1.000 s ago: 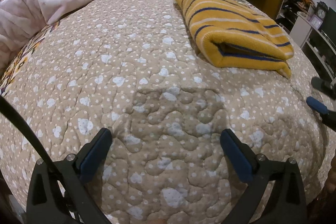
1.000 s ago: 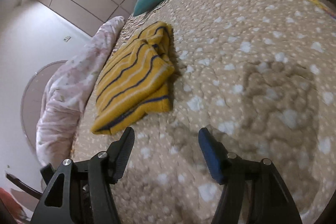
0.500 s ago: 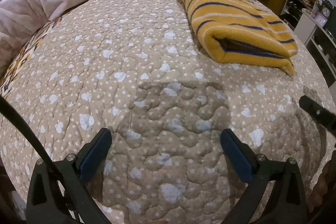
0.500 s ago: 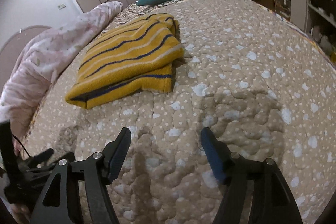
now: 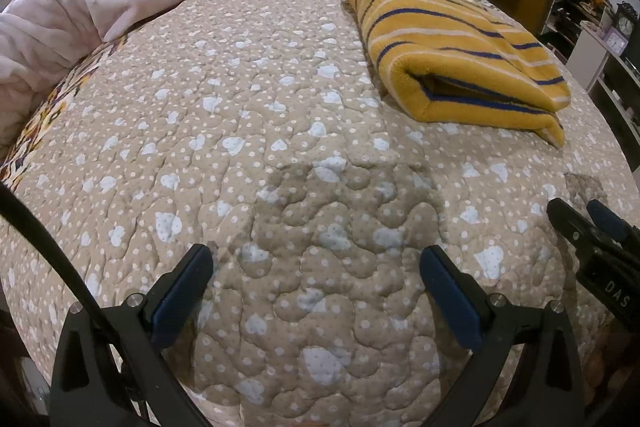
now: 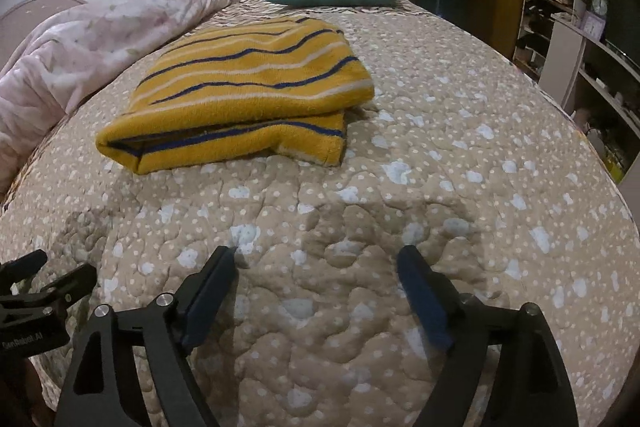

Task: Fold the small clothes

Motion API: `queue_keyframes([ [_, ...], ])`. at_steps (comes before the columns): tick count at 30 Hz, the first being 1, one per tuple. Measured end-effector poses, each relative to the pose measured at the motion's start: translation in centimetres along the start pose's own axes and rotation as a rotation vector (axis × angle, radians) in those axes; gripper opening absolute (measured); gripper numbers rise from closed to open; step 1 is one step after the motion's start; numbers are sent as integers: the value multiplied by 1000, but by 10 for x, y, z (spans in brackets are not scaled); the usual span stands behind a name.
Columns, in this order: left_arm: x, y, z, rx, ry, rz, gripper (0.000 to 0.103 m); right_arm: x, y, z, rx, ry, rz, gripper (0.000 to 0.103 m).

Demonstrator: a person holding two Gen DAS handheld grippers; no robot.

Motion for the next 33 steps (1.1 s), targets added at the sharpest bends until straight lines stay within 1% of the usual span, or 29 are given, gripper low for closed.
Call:
queue_keyframes([
  [5,1,1,1,2,-3,5,103,-1,1,-3,10,18,7,90],
  [15,1,1,1,3,-6,7,103,-2,2,-7,14,24,16,94],
  [33,0,1,1,0,-4,7,103,-3,3,-8,19,32,35,95],
])
Point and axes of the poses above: each gripper's, at about its wrist camera, not at the fingertips, and x roughly against the way its jaws point, z to its right, y to its underside, the point moved 3 cm from there along -x, roughly the way its jaws point, and after that the axes turned 8 degrees about -z, right-handed, at the moved point
